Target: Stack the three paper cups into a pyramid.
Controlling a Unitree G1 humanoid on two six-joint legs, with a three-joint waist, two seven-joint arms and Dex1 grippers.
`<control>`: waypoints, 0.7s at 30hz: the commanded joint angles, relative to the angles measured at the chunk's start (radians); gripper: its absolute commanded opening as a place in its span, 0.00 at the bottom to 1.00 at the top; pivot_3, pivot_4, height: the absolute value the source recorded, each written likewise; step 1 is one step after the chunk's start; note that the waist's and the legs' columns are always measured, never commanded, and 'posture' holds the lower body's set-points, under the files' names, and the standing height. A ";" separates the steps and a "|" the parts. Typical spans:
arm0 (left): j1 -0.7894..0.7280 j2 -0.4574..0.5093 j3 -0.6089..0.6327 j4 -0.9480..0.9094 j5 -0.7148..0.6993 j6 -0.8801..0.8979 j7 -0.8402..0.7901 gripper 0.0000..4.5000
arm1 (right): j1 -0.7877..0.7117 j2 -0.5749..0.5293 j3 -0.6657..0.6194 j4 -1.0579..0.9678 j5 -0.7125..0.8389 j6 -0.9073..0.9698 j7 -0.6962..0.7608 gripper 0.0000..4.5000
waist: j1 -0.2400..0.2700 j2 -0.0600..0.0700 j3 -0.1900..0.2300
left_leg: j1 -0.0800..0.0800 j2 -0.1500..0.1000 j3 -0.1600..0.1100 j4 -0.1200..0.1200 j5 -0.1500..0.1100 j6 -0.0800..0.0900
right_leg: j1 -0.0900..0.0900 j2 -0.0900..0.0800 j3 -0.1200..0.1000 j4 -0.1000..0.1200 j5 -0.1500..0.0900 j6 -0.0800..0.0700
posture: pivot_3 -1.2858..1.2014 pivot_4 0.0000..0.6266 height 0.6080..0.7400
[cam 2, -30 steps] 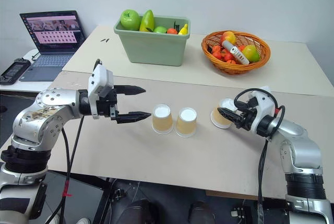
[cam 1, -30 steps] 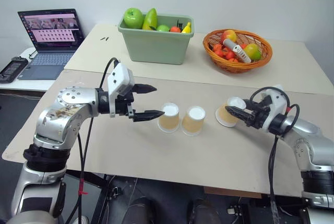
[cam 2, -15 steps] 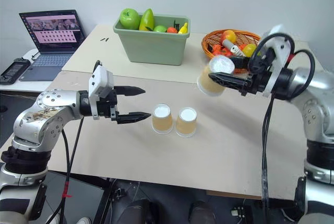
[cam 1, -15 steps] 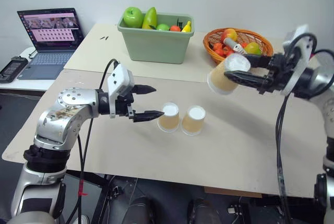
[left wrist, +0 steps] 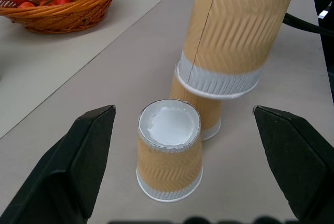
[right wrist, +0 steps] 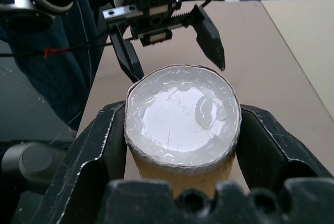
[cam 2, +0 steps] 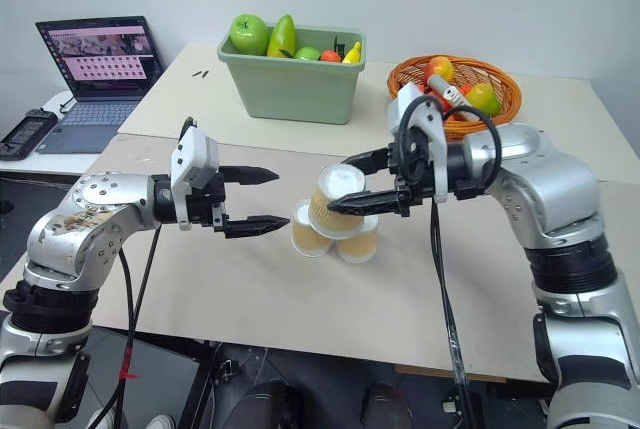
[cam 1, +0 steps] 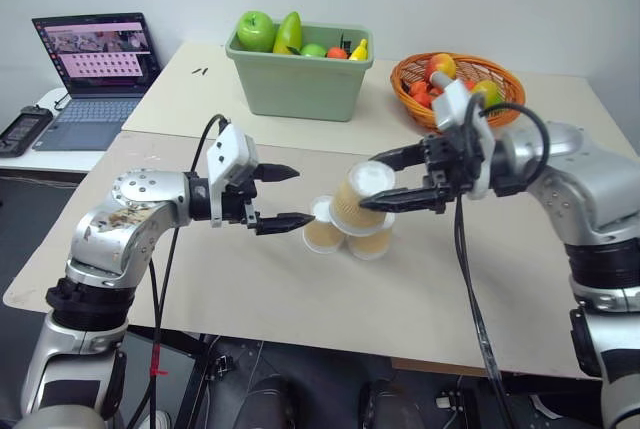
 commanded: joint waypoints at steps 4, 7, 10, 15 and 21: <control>-0.004 -0.010 0.003 -0.035 -0.012 -0.004 0.016 1.00 | -0.076 0.037 0.033 0.094 -0.077 -0.093 0.074 0.60 | -0.001 0.000 0.000 | 0.000 0.000 0.000 0.000 0.000 0.000 | -0.001 0.000 0.000 0.000 0.000 0.000 | 0.52 0.24 1.00; 0.001 -0.012 0.008 -0.044 -0.022 0.005 0.021 1.00 | -0.090 0.050 0.041 0.130 -0.100 -0.109 0.097 0.60 | 0.000 0.000 0.000 | 0.000 0.000 0.000 0.000 0.000 0.000 | -0.001 0.000 0.000 0.000 0.000 0.000 | 0.52 0.24 1.00; 0.000 -0.009 0.013 -0.041 -0.024 0.005 0.025 1.00 | -0.117 0.061 0.035 0.154 -0.097 -0.095 0.123 0.60 | -0.001 0.000 0.000 | -0.001 0.000 0.000 0.000 0.000 0.000 | -0.001 0.000 0.000 0.000 0.000 0.000 | 0.52 0.24 1.00; 0.001 -0.008 0.014 -0.043 -0.025 0.007 0.035 1.00 | -0.155 0.075 0.029 0.210 -0.106 -0.092 0.153 0.60 | -0.003 0.000 0.000 | -0.001 -0.001 0.001 0.000 0.000 0.000 | -0.002 0.001 0.000 0.001 0.000 0.000 | 0.52 0.24 1.00; 0.000 -0.005 0.013 -0.046 -0.029 0.011 0.041 1.00 | -0.187 0.080 0.021 0.241 -0.107 -0.085 0.169 0.60 | -0.002 0.000 0.000 | -0.003 0.000 0.001 0.000 0.000 0.000 | -0.003 0.001 0.000 0.001 0.000 0.000 | 0.52 0.24 1.00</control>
